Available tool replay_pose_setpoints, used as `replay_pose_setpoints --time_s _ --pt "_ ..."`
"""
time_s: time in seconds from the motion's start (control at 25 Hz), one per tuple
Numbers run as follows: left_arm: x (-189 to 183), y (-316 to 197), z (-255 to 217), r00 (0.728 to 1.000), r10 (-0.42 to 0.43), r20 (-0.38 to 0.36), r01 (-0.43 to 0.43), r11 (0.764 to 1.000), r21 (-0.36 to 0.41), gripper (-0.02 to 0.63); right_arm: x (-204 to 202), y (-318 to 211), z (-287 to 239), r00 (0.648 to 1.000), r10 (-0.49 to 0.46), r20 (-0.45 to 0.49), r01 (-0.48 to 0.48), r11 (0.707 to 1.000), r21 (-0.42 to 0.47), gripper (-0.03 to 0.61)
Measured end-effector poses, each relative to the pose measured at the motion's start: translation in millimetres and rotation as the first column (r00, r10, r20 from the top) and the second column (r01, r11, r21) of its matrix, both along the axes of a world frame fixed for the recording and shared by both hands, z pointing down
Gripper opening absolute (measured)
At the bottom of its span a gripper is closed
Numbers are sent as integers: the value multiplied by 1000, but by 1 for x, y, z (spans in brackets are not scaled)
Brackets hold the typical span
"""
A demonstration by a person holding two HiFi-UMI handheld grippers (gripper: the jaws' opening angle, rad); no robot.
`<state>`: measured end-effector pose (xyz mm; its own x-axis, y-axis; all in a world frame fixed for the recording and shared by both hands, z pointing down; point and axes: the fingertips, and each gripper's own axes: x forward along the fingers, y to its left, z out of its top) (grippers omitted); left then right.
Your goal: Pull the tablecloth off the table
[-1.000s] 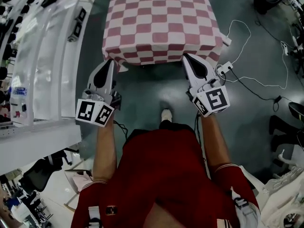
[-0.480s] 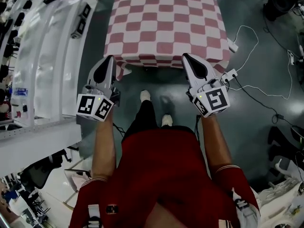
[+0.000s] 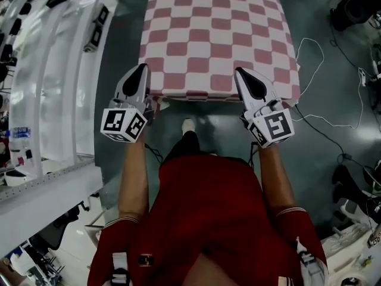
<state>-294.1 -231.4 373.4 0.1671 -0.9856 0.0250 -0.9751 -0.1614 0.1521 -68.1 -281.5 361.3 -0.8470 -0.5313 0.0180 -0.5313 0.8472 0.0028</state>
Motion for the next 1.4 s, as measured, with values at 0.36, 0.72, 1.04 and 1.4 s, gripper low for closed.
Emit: replay_pose_setpoints --time_s 0.36,0.72,1.04,1.4 --pt "-89 -78 61 999 21 -30 -25 991 -131 87 -69 -54 12 997 56 -60 -58 998 -28 15" --pt "-152 -139 127 998 9 -62 -25 964 -266 155 -112 -95 25 992 102 -77 -104 994 -24 15" --pt "-187 -181 181 993 -24 -118 -24 921 -388 198 -129 -122 35 986 119 -115 -123 992 -28 15" --pt "-194 -205 235 978 -21 -206 -96 834 -543 235 -132 -149 49 978 141 -156 -152 987 -55 15"
